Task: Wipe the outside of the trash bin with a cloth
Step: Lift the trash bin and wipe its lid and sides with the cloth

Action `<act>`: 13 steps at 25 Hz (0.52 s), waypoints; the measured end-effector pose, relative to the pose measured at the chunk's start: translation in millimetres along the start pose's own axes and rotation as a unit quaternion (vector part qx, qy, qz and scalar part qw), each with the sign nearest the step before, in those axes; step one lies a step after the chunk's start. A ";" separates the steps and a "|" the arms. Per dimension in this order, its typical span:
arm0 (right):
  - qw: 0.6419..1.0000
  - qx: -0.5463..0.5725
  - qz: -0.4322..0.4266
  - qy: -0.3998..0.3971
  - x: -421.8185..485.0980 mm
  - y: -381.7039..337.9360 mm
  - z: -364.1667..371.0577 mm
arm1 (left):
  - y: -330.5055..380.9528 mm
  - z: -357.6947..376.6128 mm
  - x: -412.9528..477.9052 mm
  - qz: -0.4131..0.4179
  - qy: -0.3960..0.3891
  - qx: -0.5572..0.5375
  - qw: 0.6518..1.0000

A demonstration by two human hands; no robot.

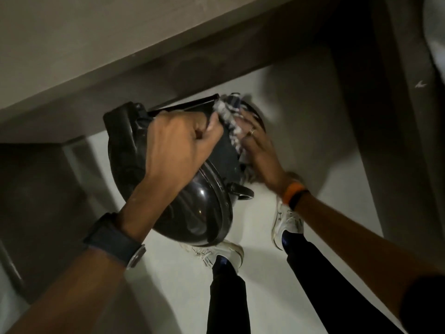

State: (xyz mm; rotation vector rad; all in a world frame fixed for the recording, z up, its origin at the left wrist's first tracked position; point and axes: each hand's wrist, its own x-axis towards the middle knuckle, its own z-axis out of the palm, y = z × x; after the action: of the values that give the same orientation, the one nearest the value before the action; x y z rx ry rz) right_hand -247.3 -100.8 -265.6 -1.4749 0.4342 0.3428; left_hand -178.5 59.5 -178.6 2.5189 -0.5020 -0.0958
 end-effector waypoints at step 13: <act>0.984 -0.133 -0.103 -0.053 -24.7 -6.1 15.4 | -41.6 8.9 33.2 -0.360 0.118 -0.153 0.913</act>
State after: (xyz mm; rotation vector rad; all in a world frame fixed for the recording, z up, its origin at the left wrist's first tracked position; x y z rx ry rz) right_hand -264.9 -84.9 -247.7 -1.7355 0.1525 0.3208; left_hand -135.4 74.6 -207.4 2.2333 0.5197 -0.1316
